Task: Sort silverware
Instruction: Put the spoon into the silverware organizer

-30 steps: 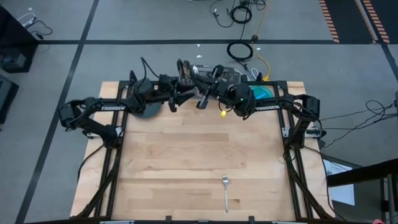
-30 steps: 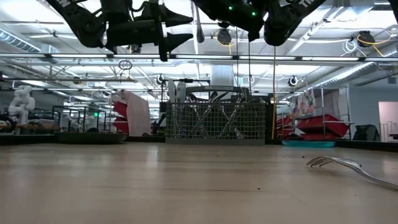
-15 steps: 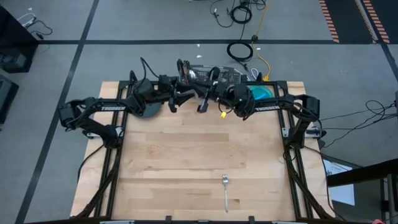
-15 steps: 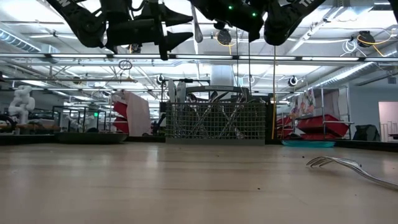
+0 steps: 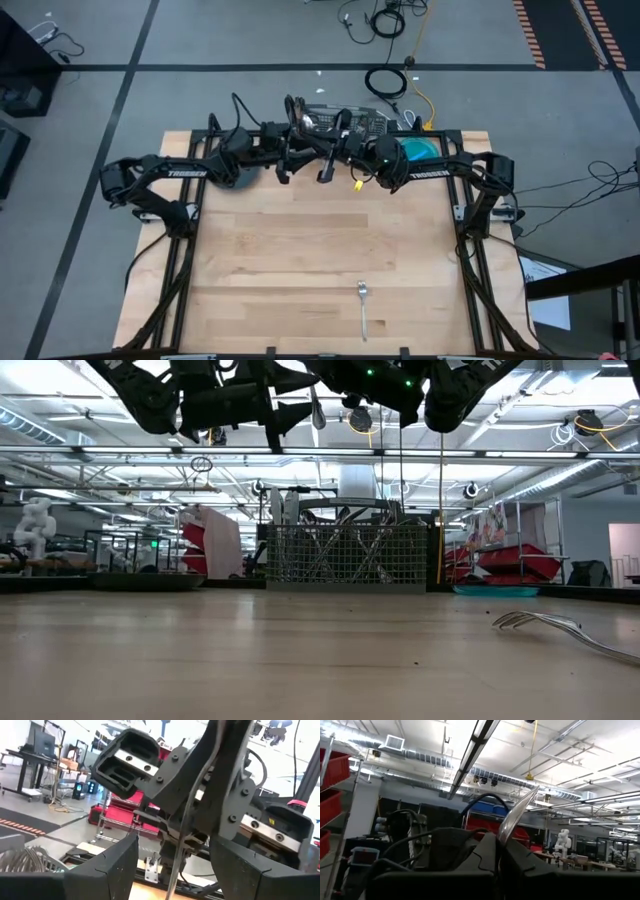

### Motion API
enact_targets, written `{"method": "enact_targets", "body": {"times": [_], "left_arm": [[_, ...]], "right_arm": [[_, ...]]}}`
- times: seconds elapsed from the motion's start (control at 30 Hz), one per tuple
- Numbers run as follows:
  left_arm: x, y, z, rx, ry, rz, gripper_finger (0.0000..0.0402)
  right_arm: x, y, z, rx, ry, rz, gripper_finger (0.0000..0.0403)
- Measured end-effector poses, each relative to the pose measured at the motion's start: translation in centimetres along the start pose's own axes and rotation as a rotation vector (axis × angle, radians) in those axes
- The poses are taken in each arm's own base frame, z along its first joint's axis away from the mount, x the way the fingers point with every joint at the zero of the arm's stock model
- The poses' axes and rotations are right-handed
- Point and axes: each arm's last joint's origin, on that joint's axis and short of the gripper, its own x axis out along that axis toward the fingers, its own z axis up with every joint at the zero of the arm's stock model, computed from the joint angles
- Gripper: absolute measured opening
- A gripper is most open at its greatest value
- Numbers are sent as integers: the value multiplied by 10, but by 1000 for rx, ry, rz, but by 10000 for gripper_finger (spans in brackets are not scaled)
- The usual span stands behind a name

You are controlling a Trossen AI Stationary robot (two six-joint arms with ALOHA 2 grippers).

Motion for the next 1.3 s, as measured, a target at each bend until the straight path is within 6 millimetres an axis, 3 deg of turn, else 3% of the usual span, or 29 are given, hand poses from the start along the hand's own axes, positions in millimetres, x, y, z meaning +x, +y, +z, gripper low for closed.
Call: {"method": "enact_targets", "body": {"times": [0.27, 0.7, 1.07, 1.3], "left_arm": [[2, 2, -4, -6, 13, 2, 221], [0, 3, -2, 20, 7, -34, 16], [-3, 8, -5, 61, 71, 7, 12], [-11, 10, -2, 93, 147, 58, 9]], "right_arm": [[0, 2, -1, 6, 8, 27, 0], [0, 2, -2, 14, 19, 23, 0], [0, 1, -7, 62, 74, 21, 1], [-1, -1, -13, 135, 131, 10, 33]]}}
